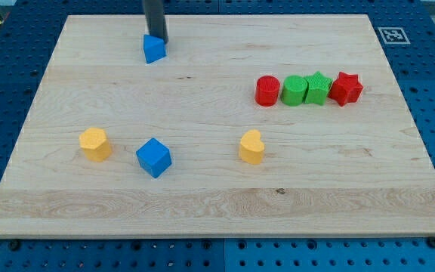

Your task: Move the blue triangle near to the red circle

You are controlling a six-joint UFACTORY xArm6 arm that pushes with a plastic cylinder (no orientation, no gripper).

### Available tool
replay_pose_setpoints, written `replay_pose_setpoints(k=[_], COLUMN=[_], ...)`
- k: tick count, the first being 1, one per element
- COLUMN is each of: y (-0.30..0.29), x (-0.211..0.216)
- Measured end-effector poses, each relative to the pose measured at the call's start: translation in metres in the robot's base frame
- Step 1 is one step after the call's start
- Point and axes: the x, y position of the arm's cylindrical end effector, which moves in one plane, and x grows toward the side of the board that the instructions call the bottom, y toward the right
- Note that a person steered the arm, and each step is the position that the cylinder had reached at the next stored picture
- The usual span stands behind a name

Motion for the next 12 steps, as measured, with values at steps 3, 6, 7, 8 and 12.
replay_pose_setpoints(k=[3,6,7,8,12], y=[-0.032,-0.05,-0.039,-0.038,-0.002], x=[-0.036,0.024,0.04,0.044,0.013])
